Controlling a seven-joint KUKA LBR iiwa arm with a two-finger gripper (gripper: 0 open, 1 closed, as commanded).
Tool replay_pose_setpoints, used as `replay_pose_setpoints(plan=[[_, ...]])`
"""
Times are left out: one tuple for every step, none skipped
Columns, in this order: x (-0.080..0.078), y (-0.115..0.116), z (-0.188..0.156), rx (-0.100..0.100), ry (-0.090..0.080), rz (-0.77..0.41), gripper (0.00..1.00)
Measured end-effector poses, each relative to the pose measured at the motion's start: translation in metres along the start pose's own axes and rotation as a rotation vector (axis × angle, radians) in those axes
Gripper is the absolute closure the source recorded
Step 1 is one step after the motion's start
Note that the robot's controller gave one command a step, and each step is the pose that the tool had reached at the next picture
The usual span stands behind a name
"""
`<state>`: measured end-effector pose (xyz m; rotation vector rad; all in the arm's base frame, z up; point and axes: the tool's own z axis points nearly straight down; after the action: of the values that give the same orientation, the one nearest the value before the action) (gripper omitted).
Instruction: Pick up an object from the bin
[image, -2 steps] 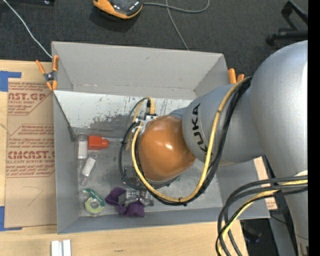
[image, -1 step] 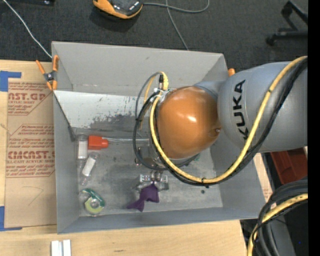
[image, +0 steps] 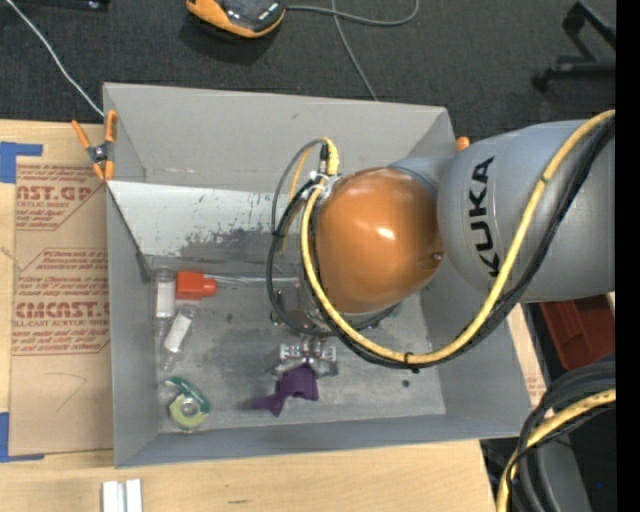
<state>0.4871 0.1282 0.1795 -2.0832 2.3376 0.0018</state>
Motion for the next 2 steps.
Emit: replay_pose_setpoints(plan=[[0.03, -0.006, 0.037, -0.01, -0.002, -0.328, 1.0], [0.025, -0.005, 0.095, -0.005, -0.002, -0.05, 1.0]])
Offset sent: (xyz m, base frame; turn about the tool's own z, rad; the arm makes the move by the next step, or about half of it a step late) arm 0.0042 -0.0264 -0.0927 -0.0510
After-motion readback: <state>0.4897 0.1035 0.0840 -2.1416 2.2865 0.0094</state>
